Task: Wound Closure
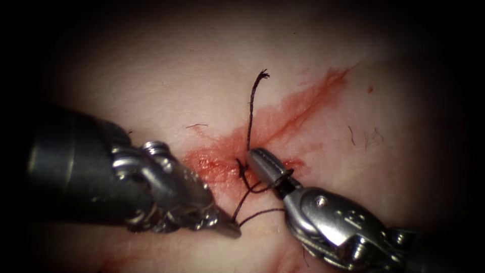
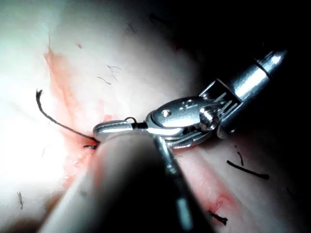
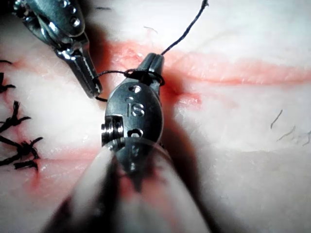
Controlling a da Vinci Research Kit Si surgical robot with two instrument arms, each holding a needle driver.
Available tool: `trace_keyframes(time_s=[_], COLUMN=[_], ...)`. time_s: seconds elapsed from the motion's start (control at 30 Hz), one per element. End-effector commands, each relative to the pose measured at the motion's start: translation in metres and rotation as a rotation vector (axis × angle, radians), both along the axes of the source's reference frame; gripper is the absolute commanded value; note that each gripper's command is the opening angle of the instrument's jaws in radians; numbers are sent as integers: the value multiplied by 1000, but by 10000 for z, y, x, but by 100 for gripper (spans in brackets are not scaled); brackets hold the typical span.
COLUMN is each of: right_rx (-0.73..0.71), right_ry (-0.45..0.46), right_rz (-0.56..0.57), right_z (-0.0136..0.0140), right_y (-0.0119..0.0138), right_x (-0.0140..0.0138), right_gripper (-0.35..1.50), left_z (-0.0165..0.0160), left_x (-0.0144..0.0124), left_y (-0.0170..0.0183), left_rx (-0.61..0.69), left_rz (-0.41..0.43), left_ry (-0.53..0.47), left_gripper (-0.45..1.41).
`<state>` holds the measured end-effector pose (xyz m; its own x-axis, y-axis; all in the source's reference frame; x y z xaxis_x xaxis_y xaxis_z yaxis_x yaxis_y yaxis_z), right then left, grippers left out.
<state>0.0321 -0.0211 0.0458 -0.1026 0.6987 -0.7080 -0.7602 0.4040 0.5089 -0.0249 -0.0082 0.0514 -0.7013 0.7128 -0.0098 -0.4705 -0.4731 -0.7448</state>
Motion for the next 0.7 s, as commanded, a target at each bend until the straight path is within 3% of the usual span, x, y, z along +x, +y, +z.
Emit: trace_keyframes(time_s=[0.03,0.1,0.13,0.2,0.23,0.3,0.33,0.37,0.4,0.6,0.67,0.7], right_rx=[13,41,47,49,49,51,53,54,55,66,70,71], right_ry=[17,46,57,75,82,83,82,80,75,73,74,76], right_rz=[0,-14,-24,-26,-18,-10,-4,8,21,67,71,70], right_z=[4,4,3,1,-1,-3,-4,-5,-6,-17,-17,-16], right_y=[-1,0,0,1,1,1,2,3,4,14,15,15], right_x=[13,17,19,20,21,22,22,22,22,19,20,20], right_gripper=[-35,-35,-16,-1,22,27,42,73,86,88,71,71], left_z=[7,7,7,7,7,8,8,8,9,8,8,8], left_x=[-5,-5,-5,-4,-4,-3,-2,-2,-2,-2,-2,-2], left_y=[0,-1,-1,0,-1,-1,-1,-1,-1,-1,-1,-1], left_rx=[0,4,4,4,1,1,3,3,5,5,5,5], left_rz=[3,7,7,7,12,13,10,10,12,12,12,12], left_ry=[0,0,0,-1,-4,-4,-1,-1,-2,-2,-2,-2], left_gripper=[-45,-45,-45,-45,-45,-45,-45,-45,-45,-45,-45,-45])
